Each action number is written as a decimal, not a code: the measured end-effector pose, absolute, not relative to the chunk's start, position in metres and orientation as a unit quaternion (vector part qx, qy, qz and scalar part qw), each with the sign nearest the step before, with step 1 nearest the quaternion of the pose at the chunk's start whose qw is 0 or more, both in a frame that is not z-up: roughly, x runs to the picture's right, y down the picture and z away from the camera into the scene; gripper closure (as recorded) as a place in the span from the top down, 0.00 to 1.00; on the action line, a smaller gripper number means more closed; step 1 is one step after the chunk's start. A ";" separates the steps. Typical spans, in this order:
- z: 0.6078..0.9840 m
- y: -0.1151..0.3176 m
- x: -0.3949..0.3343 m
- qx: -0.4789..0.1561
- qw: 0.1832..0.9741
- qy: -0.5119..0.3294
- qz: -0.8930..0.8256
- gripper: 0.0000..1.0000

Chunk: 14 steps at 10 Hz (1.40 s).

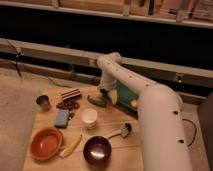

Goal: Place pepper in plastic cup

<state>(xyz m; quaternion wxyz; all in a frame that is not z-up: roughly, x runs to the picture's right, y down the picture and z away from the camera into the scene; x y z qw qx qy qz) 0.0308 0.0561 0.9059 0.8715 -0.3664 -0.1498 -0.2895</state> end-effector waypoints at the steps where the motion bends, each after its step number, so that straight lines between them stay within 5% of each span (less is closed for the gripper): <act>1: 0.896 0.052 0.027 -0.356 0.874 -0.145 -0.296 0.80; 8: 0.801 -0.020 -0.004 -0.303 0.888 -0.137 -0.318 0.80; 14: 0.856 0.013 0.002 -0.297 0.917 -0.127 -0.233 0.80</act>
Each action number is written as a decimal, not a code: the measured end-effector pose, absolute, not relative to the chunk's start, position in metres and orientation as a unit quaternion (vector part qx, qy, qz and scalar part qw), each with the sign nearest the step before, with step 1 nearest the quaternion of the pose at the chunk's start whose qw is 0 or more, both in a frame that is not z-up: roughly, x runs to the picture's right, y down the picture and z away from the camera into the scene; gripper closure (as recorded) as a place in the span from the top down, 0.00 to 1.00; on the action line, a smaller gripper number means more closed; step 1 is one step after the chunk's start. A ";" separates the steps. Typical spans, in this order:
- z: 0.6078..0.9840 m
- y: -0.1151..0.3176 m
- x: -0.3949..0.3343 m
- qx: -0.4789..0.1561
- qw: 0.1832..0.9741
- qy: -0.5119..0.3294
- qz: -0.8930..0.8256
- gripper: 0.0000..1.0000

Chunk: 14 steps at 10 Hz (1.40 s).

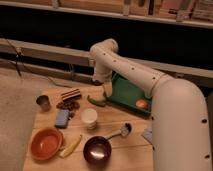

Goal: Place pepper in plastic cup

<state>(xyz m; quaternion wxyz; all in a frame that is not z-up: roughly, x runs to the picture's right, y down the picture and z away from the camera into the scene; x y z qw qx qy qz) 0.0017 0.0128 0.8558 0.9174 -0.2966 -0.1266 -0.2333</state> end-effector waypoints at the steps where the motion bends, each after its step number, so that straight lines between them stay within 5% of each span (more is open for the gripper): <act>1: 0.868 0.020 0.005 -0.301 0.920 -0.125 -0.218 0.80; 14: 0.916 0.059 -0.033 -0.357 0.904 -0.114 -0.206 0.80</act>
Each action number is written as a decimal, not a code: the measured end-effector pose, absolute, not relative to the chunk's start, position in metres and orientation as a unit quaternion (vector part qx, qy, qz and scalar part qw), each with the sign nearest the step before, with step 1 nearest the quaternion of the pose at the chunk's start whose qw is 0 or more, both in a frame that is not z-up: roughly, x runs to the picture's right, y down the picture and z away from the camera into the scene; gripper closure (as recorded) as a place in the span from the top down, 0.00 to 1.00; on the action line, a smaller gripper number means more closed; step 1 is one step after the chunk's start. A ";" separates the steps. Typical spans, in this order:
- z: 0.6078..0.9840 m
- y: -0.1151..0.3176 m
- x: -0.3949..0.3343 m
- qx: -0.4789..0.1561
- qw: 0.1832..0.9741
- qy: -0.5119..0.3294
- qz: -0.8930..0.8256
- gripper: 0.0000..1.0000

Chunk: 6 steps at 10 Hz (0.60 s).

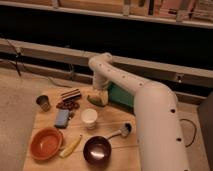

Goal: Place pepper in plastic cup

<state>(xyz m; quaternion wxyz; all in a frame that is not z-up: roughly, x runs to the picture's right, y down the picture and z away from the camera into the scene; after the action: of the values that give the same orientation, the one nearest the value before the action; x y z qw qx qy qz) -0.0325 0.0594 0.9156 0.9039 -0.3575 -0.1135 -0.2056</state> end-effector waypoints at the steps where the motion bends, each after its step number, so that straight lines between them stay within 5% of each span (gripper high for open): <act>1: 0.918 0.064 -0.038 -0.361 0.903 -0.112 -0.205 0.80; 6: 0.942 0.081 -0.018 -0.365 0.914 -0.087 -0.155 0.80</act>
<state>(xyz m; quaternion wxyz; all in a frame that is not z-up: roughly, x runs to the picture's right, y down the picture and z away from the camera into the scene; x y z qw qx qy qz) -0.0182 0.0815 0.9418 0.9140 -0.3649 -0.0866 -0.1550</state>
